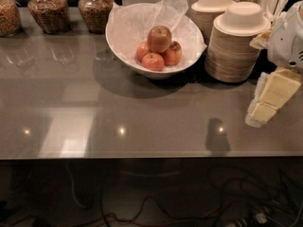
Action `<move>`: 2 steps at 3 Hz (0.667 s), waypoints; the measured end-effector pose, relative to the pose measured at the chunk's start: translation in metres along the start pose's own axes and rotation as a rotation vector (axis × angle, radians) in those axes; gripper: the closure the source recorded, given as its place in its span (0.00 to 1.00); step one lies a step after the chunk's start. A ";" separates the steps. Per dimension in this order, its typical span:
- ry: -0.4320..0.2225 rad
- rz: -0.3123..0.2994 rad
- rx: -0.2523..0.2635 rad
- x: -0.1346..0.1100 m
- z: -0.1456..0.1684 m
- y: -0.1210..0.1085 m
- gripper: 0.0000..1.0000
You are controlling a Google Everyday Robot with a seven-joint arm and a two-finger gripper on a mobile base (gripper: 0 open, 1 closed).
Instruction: Pick apple from white bowl
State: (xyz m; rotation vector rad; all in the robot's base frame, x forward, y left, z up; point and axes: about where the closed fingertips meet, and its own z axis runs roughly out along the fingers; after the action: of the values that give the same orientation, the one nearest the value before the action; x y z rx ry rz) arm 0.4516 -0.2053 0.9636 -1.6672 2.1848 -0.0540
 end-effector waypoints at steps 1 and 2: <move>-0.103 0.026 0.044 -0.019 0.025 -0.020 0.00; -0.197 0.048 0.112 -0.044 0.045 -0.052 0.00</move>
Offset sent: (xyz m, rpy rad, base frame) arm 0.1252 0.0555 -0.0179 0.2747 -0.2634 -0.0492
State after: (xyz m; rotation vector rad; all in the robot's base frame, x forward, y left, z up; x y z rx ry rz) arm 0.5237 -0.1698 0.9478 -1.4914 2.0353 0.0012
